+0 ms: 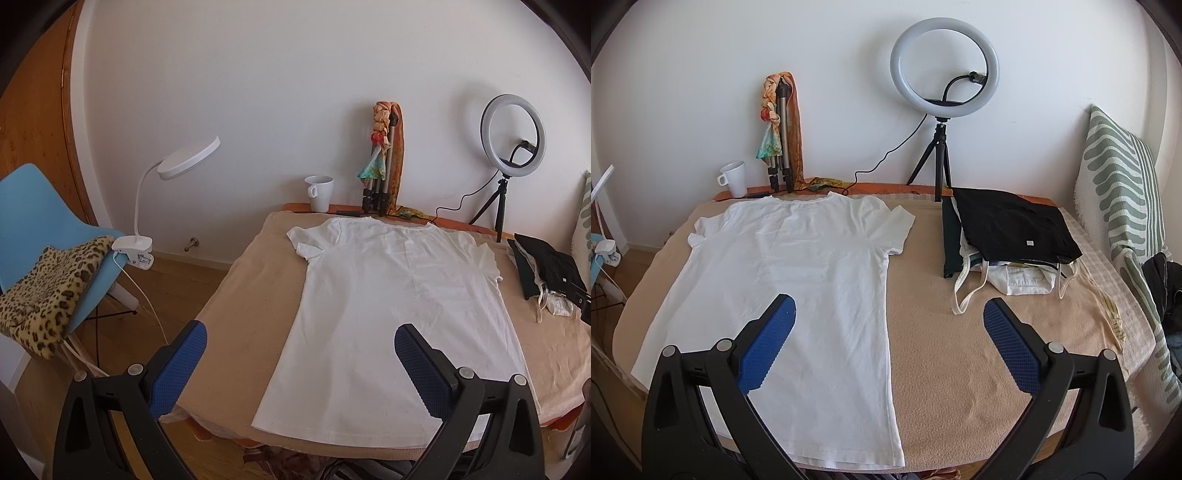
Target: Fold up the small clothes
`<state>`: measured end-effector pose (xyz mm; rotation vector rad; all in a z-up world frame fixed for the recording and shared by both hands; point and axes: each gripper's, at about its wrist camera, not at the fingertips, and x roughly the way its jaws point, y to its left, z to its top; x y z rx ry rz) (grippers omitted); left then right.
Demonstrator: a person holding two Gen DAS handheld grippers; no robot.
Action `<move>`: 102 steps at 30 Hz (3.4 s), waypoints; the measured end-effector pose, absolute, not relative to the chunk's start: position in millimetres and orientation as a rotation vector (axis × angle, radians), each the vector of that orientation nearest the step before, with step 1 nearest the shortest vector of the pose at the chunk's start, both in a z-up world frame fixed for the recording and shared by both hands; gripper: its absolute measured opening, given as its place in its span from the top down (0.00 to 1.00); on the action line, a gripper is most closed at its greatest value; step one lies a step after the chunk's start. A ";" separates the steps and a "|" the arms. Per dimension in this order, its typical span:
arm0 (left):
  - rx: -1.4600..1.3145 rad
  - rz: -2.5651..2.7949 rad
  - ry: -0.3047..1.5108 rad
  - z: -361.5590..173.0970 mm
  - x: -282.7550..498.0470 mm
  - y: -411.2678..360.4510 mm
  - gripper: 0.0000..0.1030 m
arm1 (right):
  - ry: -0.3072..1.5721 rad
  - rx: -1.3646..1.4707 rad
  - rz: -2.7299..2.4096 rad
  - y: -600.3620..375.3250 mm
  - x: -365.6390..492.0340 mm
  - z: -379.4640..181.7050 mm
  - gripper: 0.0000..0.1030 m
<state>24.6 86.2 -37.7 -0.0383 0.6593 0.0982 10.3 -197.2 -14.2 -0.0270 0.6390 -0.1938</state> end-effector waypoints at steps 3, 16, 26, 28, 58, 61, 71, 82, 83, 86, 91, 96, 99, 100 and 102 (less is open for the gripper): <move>-0.054 0.116 0.662 -46.1 25.7 100.9 0.03 | 0.618 -0.028 -0.176 -189.3 17.9 -12.1 0.00; -0.239 0.068 0.809 -110.6 36.1 159.6 0.41 | 0.595 -0.043 0.035 -142.6 100.6 7.2 0.00; -0.322 -0.016 0.892 -151.6 30.7 168.6 0.55 | 0.713 -0.041 0.316 -71.9 187.8 -6.6 0.00; -0.326 -0.024 0.900 -157.7 31.2 167.3 0.55 | 0.722 -0.060 0.331 -54.6 204.0 -9.5 0.00; -0.380 -0.101 0.929 -200.2 38.2 163.8 0.69 | 1.080 -0.048 0.415 150.0 431.6 -143.2 0.19; -0.377 -0.100 0.927 -200.6 36.5 163.3 0.69 | 1.099 -0.085 0.384 164.2 442.0 -158.8 0.21; -0.346 -0.082 0.912 -201.6 39.9 159.5 0.81 | 1.123 -0.223 0.326 189.3 453.9 -182.8 0.27; -0.355 -0.074 0.888 -194.9 40.5 162.5 1.00 | 1.077 -0.364 0.288 192.9 458.6 -170.6 0.90; -0.355 -0.077 0.878 -191.8 39.3 161.5 1.00 | 1.067 -0.347 0.290 186.9 459.4 -166.0 0.91; -0.341 -0.087 0.855 -182.7 37.5 156.9 1.00 | 1.056 -0.288 0.310 171.3 460.9 -154.1 0.92; -0.273 -0.108 0.824 -165.4 33.3 141.9 1.00 | 1.037 -0.215 0.325 144.9 461.6 -138.3 0.93; -0.239 -0.160 0.802 -149.5 30.0 124.3 1.00 | 1.023 -0.160 0.321 114.1 456.7 -125.2 0.94; -0.230 -0.196 0.796 -142.5 28.6 113.2 1.00 | 0.998 -0.139 0.324 94.9 451.6 -114.5 0.94; -0.225 -0.213 0.798 -140.8 29.1 109.5 1.00 | 0.990 -0.128 0.327 87.4 450.4 -110.7 0.94; -0.204 -0.243 0.802 -138.5 28.1 99.0 1.00 | 0.975 -0.102 0.321 67.8 445.5 -103.1 0.94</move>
